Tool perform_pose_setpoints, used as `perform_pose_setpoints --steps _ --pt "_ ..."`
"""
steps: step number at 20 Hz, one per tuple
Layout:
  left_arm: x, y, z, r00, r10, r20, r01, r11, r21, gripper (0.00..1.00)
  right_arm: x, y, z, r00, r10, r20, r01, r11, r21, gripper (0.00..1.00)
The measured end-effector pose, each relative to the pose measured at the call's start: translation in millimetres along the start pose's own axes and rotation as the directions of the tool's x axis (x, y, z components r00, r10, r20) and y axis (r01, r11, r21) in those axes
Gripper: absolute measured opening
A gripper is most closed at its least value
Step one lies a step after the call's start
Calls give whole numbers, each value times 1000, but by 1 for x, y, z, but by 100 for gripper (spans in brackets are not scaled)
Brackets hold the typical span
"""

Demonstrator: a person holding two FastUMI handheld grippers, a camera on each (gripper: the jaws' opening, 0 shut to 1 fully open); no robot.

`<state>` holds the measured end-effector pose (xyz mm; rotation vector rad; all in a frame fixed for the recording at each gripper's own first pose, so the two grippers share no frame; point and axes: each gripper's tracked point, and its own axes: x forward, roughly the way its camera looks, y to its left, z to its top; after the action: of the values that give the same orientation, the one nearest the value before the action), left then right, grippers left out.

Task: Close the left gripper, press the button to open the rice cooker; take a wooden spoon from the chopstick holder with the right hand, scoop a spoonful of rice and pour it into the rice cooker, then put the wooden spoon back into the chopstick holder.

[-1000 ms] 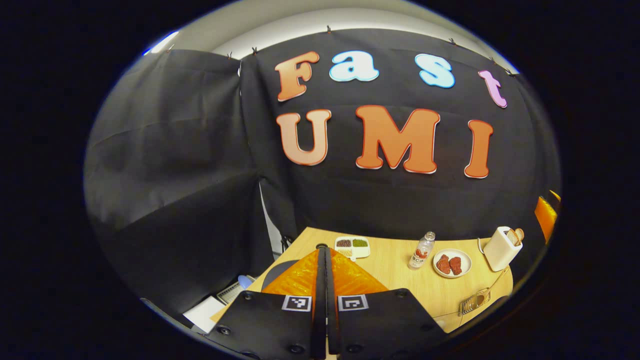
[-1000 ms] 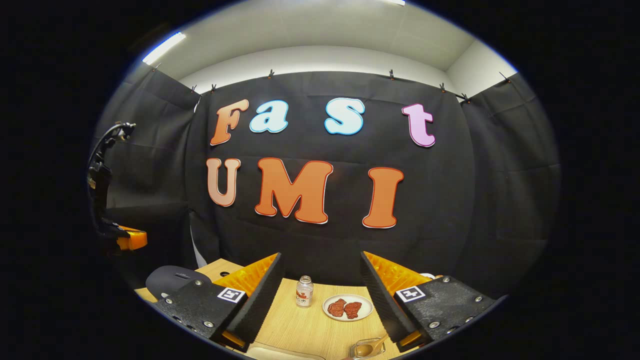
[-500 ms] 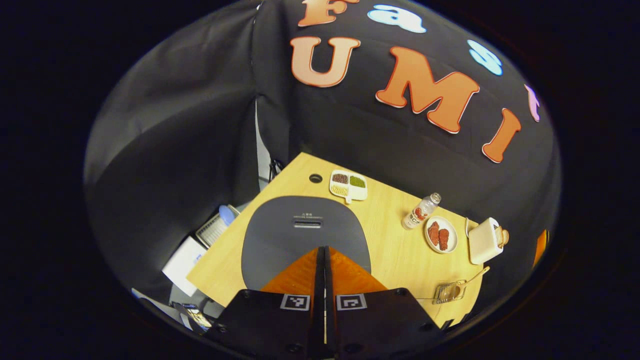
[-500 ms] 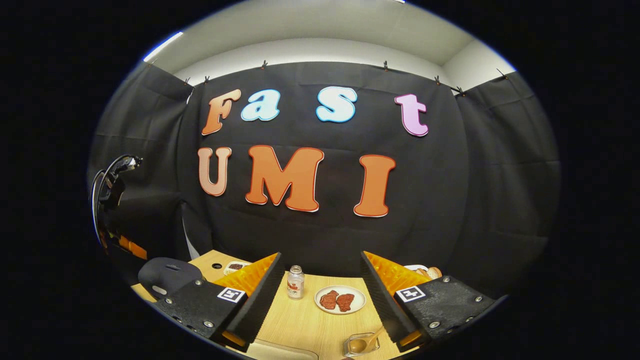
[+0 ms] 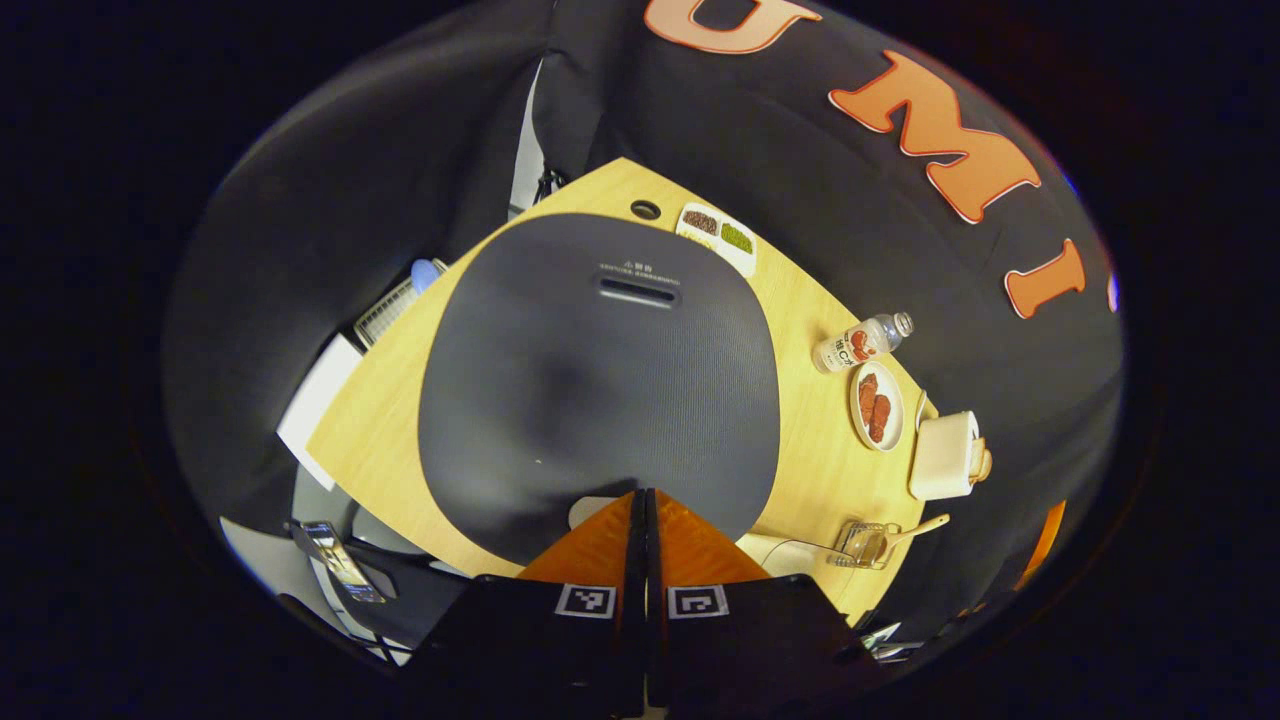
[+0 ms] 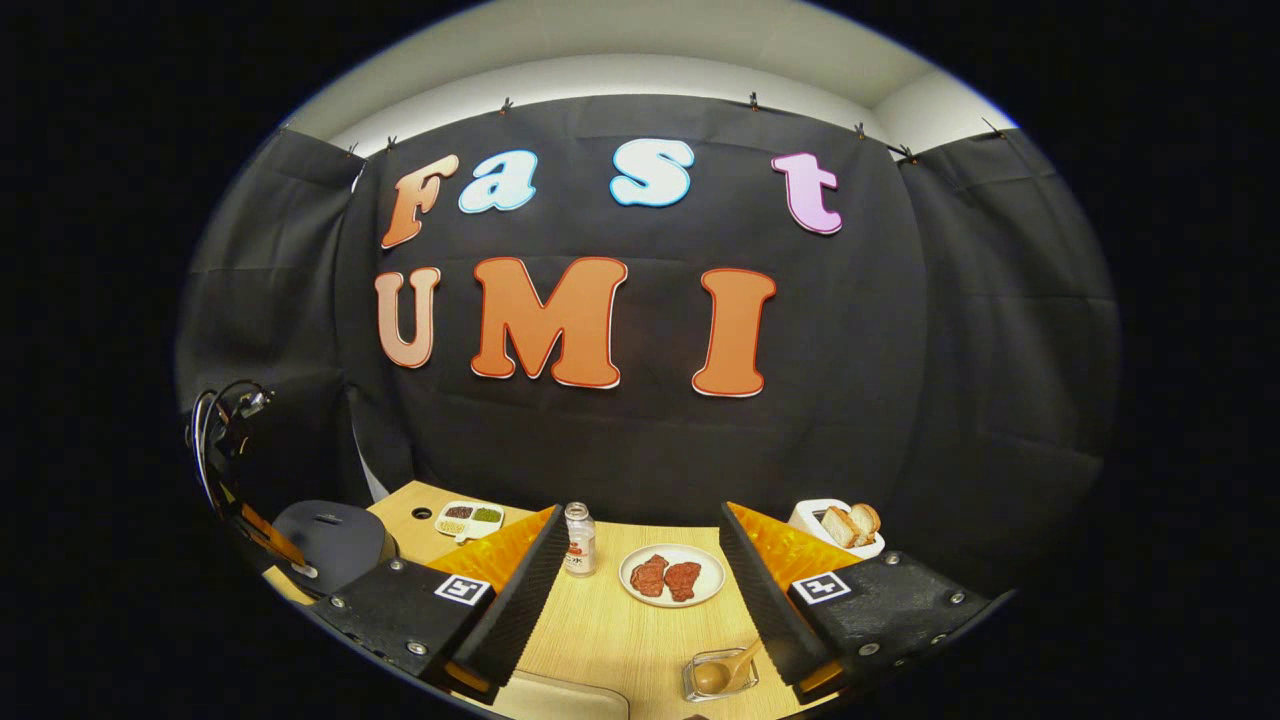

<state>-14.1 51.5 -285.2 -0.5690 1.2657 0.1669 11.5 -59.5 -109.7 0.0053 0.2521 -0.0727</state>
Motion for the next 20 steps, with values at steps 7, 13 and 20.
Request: perform_pose_setpoints --steps 7,13,20 --pt "9 0 -3 997 49 52 -52 997 59 7 5 4 -15 999 4 -44 -4 1000 -4 94" --pt "3 -7 -2 973 82 215 -110 987 118 6 5 16 -33 993 39 -112 -37 999 17 94" --pt "-45 -26 22 857 -41 514 -13 995 102 6 -4 8 -63 984 20 -180 -19 1000 10 94"
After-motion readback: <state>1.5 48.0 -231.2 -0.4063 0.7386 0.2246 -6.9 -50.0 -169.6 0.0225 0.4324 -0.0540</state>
